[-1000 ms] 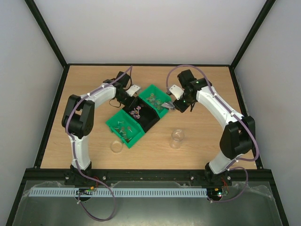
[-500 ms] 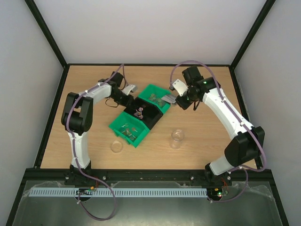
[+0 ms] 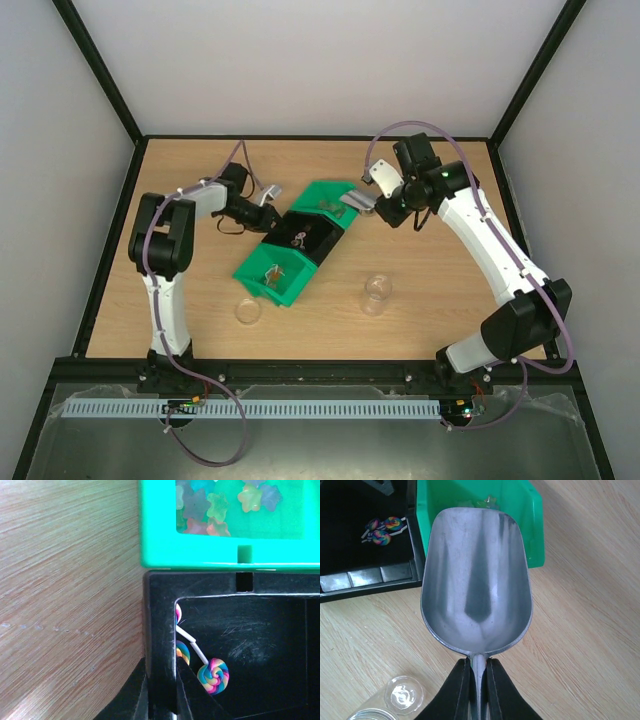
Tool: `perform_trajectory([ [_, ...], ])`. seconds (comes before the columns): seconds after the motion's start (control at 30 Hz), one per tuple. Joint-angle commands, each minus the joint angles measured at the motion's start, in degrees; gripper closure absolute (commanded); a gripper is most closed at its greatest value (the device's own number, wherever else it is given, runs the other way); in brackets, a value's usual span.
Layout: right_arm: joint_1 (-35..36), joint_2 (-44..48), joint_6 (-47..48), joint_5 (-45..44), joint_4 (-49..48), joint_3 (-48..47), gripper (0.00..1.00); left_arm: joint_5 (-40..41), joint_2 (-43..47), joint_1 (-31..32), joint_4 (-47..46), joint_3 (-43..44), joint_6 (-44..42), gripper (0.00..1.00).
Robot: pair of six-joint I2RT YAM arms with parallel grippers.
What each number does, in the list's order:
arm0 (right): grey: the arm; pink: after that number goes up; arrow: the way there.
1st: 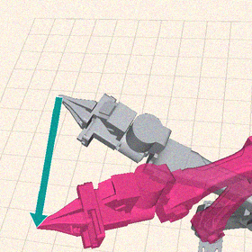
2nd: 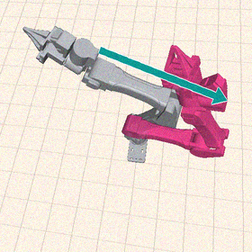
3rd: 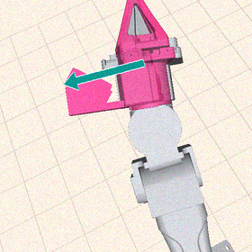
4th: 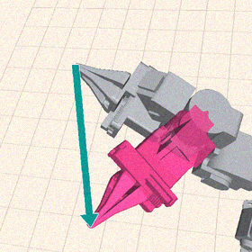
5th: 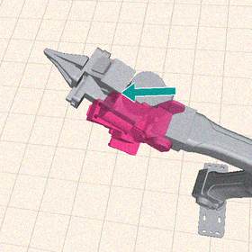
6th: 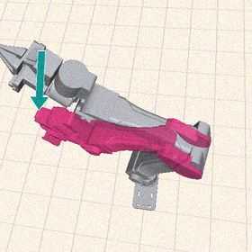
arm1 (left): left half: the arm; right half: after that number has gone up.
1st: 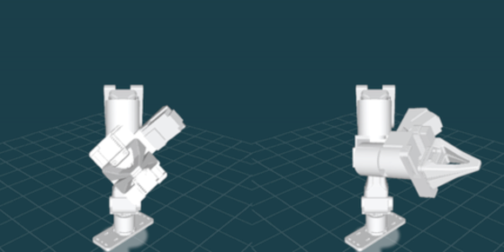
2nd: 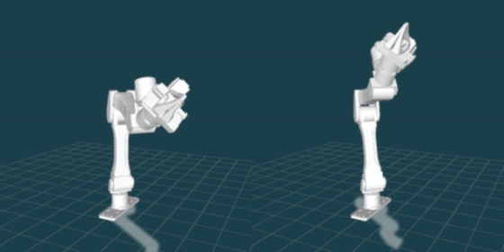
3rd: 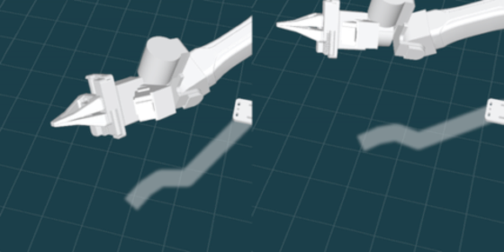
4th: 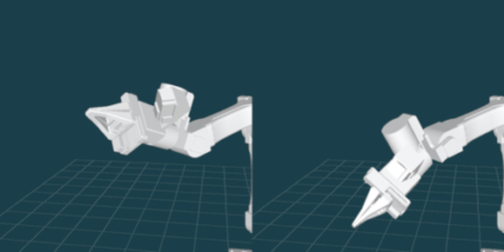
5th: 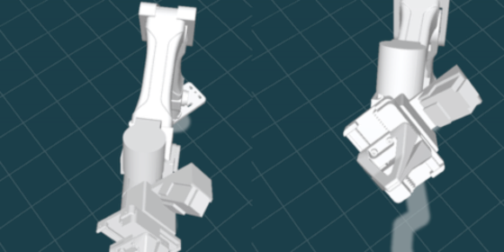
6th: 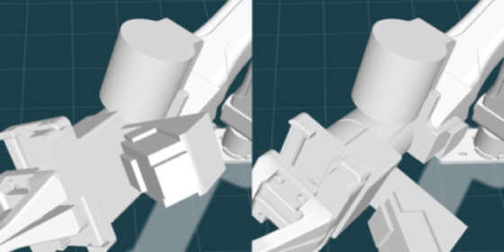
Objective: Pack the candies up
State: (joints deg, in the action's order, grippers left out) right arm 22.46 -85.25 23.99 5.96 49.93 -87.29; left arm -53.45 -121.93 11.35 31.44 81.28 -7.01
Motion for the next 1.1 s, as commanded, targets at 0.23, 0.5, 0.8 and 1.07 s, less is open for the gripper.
perform_trajectory([
  [0.23, -0.1, -2.5, 2.3, -3.1, 6.6, -0.9, 0.99, 15.8, 14.3, 5.0, -11.6, -8.6, 2.2, 0.98],
  [0.5, -0.1, -4.6, 4.7, -5.9, 7.2, 1.5, 0.99, 24.4, 17.8, 9.7, -12.0, -9.9, -0.1, 0.98],
  [0.8, 0.0, -8.3, 6.5, -7.0, 9.0, 2.0, 0.99, 33.4, 21.2, 14.9, -12.1, -13.0, -2.1, 0.98],
  [1.07, 1.9, -10.3, 9.7, -7.7, 10.8, 3.4, 0.99, 37.4, 21.6, 17.8, -12.1, -13.6, -3.3, 0.98],
])
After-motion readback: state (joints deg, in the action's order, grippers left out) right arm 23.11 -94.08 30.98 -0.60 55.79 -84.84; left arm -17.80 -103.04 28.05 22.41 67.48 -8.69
